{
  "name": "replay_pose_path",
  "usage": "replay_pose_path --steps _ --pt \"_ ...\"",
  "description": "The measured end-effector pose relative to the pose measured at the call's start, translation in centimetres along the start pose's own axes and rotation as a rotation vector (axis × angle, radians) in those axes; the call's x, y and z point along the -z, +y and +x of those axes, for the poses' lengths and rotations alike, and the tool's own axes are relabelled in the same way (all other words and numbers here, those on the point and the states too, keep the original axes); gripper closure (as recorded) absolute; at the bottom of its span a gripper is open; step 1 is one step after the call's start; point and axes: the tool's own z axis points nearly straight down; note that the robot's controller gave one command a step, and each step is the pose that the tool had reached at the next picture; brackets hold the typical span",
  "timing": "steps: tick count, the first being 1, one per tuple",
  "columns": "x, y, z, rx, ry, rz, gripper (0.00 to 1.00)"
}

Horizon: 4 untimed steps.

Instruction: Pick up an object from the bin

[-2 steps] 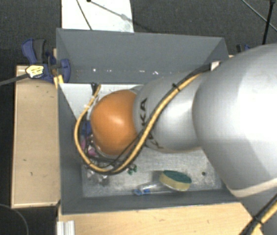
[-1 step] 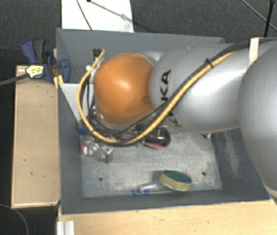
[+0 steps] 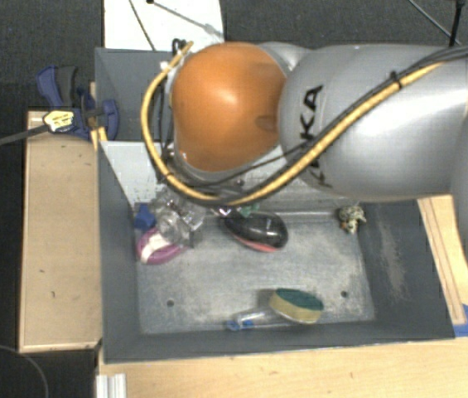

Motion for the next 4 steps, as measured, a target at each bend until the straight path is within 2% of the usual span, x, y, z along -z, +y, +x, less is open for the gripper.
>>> replay_pose_path --steps 1,2,3,4 --pt "-9.3 0.9 0.2 -0.048 0.016 -0.007 1.0" --pt "-3.4 0.6 -0.6 -0.039 0.001 -0.002 1.0" --pt "-6.2 -4.2 3.1 -0.228 0.011 -0.002 1.0" --pt "-3.8 -5.0 4.1 -0.228 0.006 -0.001 1.0"
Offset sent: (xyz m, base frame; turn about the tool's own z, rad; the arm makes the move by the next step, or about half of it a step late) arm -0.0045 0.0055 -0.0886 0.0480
